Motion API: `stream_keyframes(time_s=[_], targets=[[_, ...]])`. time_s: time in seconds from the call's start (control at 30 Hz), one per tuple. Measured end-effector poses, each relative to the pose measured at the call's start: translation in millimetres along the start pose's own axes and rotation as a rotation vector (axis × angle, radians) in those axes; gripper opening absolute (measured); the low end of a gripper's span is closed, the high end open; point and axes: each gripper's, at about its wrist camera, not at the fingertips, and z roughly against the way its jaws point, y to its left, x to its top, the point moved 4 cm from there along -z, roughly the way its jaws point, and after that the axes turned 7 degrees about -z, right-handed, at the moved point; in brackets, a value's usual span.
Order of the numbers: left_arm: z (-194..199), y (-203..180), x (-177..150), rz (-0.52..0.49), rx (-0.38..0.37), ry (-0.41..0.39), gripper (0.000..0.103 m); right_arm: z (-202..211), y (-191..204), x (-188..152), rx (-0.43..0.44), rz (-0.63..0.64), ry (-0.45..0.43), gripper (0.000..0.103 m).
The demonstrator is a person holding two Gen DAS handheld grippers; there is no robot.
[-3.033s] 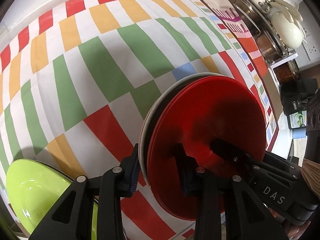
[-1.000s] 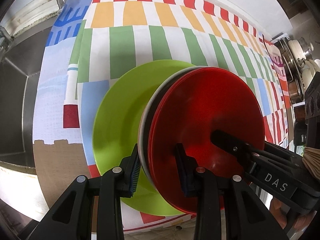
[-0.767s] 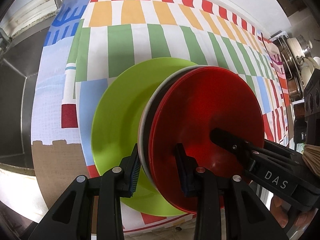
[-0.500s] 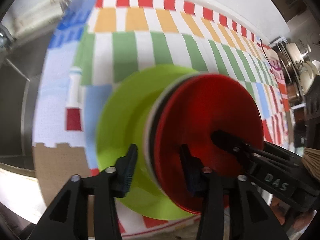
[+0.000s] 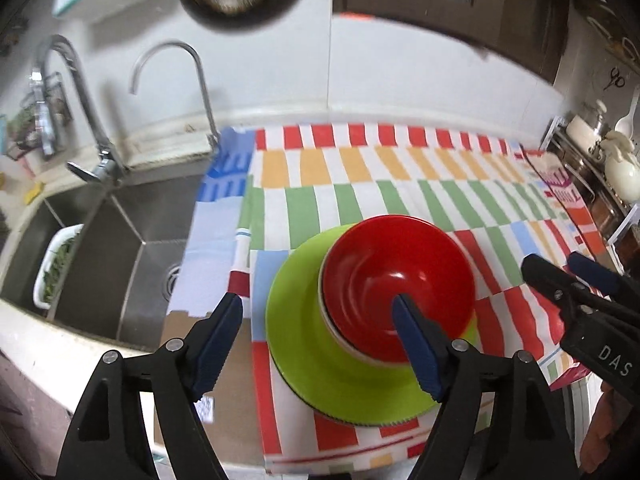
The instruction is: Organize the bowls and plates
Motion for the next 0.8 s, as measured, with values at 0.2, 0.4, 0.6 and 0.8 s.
stream_keyframes(time_s=[0.2, 0.4, 0.6, 0.8], targets=[[58, -12, -26, -0.009, 0.141, -0.143, 0.090, 45, -16, -17, 0.002, 0.044, -0.128, 0.081], [110, -27, -58, -0.006, 0.198, -0.254, 0.099, 85, -29, -48, 0.032, 0.067, -0.207, 0.084], [150, -41, -89, -0.006, 0.207, -0.311, 0.103, 130, -43, -80, 0.039, 0.069, -0.266, 0.090], [186, -55, -113, -0.017, 0.203, -0.339, 0.103, 171, -52, -106, 0.034, 0.091, -0.303, 0.092]])
